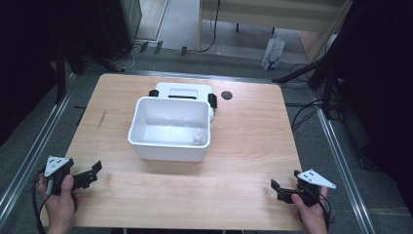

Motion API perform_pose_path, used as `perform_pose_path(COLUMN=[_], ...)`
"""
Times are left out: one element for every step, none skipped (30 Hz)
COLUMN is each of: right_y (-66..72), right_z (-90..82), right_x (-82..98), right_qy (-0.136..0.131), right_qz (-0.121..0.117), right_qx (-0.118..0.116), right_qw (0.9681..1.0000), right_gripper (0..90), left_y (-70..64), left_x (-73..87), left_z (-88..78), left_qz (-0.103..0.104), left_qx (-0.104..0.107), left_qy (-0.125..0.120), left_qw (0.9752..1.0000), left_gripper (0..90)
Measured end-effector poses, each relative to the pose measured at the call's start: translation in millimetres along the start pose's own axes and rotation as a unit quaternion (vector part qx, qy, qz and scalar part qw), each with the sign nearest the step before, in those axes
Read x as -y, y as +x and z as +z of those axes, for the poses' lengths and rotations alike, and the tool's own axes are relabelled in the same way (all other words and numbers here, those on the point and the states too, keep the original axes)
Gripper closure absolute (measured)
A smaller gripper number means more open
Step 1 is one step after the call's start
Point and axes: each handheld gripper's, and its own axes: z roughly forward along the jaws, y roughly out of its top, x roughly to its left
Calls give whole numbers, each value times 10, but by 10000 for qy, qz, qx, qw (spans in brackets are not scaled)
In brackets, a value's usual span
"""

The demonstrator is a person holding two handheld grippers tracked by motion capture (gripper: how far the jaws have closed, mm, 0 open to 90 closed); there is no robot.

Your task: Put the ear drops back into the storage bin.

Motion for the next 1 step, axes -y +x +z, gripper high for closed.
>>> perform_pose_path(right_y=[3], right_z=[5], right_x=[-1], right_qy=[18], right_qz=[-8], right_qx=[8], right_qw=[10000], right_gripper=[0], left_y=[0], left_x=[0], left_z=[0], left_qz=[11], left_qx=[-4], left_qy=[5], left_qw=[10000], left_gripper=[3])
